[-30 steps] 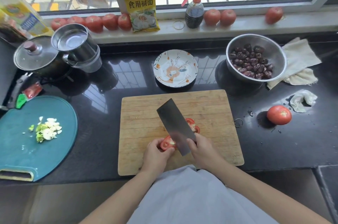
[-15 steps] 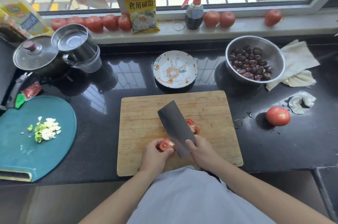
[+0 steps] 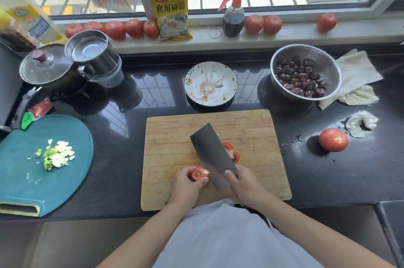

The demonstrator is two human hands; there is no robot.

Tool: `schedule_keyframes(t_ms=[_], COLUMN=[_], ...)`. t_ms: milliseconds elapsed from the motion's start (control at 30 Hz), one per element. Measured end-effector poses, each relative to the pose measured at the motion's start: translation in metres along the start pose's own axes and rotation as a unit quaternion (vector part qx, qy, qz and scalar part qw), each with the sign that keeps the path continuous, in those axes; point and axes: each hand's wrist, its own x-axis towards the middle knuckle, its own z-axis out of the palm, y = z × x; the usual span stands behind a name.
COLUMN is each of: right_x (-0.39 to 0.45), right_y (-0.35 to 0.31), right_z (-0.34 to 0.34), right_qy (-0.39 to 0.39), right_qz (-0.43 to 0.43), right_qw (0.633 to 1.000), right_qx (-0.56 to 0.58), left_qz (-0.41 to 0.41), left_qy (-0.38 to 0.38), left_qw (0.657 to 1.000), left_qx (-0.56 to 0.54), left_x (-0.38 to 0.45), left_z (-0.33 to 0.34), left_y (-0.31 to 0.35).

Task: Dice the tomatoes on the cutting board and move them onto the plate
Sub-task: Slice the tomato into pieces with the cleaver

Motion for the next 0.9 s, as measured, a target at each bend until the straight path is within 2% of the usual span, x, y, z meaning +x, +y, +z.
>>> schedule_keyframes(t_ms=[100,167,233,367,433,667,800,900], right_x=[-0.009,-0.014,-0.021,-0.031,-0.033,-0.036,-0.039,-0.039], right_y=[0.004,0.004,0.002,0.007,0.008,0.005,0.004,0.010], right_z=[-0.009,-0.013,-0.013,-0.003,0.000,0.002,0.002,0.002], right_qy=[0.034,0.068,0.070,0.070,0.071,0.073,0.072,0.037], right_qz=[-0.007,-0.032,-0.074,-0.206,-0.243,-0.209,-0.194,-0.167], right_qw=[0.999,0.995,0.982,0.906,0.878,0.838,0.835,0.840], right_qx=[0.000,-0.069,-0.159,-0.364,-0.407,-0.499,-0.510,-0.515], left_qz=[-0.003,-0.007,-0.014,0.013,0.011,-0.016,-0.012,-0.015], left_qy=[-0.005,-0.014,-0.024,-0.018,-0.004,0.009,0.015,0.023], left_qw=[1.000,1.000,1.000,1.000,1.000,1.000,1.000,1.000], left_qx=[-0.001,-0.005,-0.010,0.018,0.015,0.017,0.006,-0.004], left_x=[0.000,0.001,0.001,0.003,0.003,0.017,0.019,0.017], left_z=[0.000,0.001,0.002,0.005,0.007,0.016,0.017,0.019], left_y=[-0.001,-0.002,-0.003,0.000,0.001,-0.014,-0.016,-0.016])
